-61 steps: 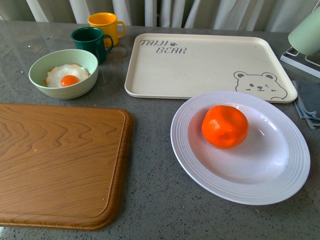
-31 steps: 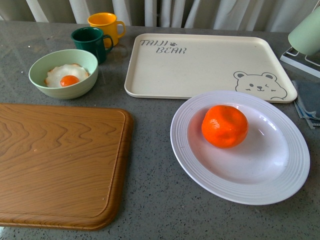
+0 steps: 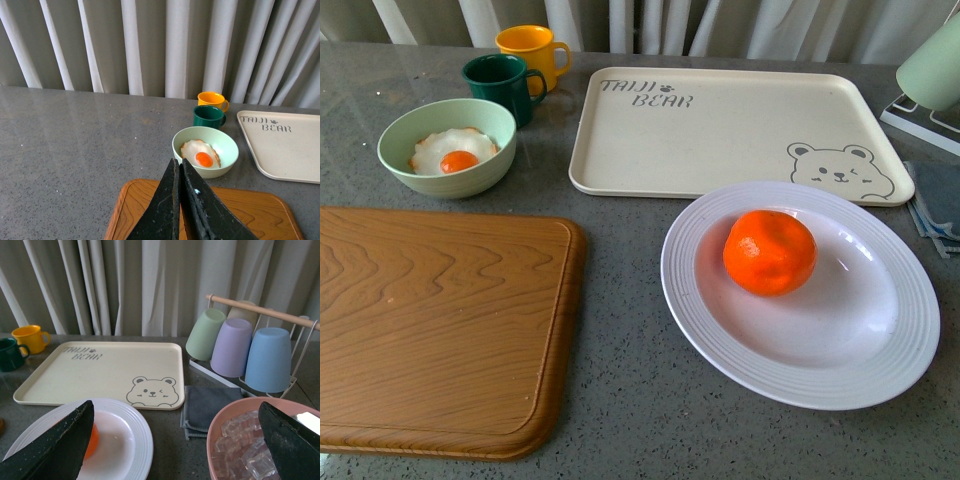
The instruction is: Place orange and plate with both arms
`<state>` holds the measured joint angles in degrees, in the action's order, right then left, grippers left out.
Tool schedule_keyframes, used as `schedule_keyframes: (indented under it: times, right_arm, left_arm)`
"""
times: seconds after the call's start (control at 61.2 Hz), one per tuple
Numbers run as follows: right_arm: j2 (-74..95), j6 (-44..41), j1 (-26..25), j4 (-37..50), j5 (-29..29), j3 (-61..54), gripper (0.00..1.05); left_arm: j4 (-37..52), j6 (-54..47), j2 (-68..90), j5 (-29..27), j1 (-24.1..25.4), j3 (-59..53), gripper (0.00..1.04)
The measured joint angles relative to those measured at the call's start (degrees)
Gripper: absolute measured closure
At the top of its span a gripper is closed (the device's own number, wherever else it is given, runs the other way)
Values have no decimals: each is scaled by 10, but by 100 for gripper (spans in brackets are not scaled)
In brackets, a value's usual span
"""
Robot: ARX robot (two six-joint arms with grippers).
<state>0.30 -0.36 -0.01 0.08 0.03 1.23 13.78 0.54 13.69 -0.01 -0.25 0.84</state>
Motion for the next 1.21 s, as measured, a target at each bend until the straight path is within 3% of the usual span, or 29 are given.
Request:
schedule_keyframes:
  times: [0.261,0.376,0.751,1.061,1.208]
  right_arm:
    - [0,0,0,0,0,0,9]
    - [0,0,0,0,0,0,9]
    - [0,0,0,0,0,0,9]
    - [0,0,0,0,0,0,9]
    - [0,0,0,0,0,0,9]
  left_arm:
    - [-37,0,-37,0,0,0,103]
    - [-132,0,-116,0,0,0,103]
    - [-138,0,-128,0,1,0,101]
    - [-138,-1,-128,0,1,0,46]
    - [-138,-1,-128,0,1,0,7]
